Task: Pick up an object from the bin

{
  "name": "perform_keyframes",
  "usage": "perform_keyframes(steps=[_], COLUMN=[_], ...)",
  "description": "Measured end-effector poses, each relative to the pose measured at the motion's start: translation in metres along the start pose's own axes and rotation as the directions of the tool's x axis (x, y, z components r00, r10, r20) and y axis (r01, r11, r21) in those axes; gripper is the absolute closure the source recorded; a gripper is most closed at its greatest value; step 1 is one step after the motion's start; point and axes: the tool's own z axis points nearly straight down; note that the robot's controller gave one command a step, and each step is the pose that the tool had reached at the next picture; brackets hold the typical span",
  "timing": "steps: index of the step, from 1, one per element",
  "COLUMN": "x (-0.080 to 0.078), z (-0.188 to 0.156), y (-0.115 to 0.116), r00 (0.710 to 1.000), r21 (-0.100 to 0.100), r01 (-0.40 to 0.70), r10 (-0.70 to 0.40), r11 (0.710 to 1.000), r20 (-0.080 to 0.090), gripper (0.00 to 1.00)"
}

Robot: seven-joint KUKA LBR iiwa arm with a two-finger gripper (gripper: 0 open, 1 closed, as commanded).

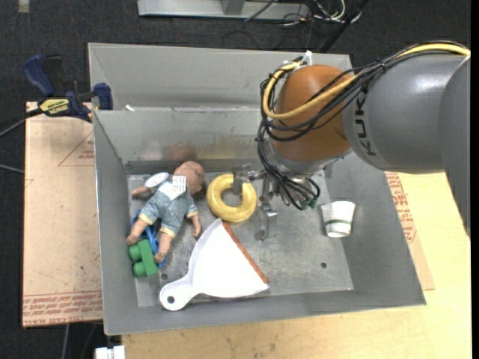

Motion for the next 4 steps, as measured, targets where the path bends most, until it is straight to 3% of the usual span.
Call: perform_keyframes(steps=[1, 2, 3, 4], x=[-0.011, -0.035, -0.035, -0.053], z=[0.019, 0.069, 0.069, -0.047], y=[-0.002, -0.006, -0.006, -0.007], r00=[0.991, 0.964, 0.964, 0.966], r21=[-0.001, -0.002, -0.002, -0.002], r01=[-0.134, -0.266, -0.265, -0.26], r10=[0.134, 0.266, 0.265, 0.26], r11=[0.991, 0.964, 0.964, 0.966], r20=[-0.006, 0.006, 0.006, 0.009], gripper=[0.0, 1.0, 1.0, 1.0])
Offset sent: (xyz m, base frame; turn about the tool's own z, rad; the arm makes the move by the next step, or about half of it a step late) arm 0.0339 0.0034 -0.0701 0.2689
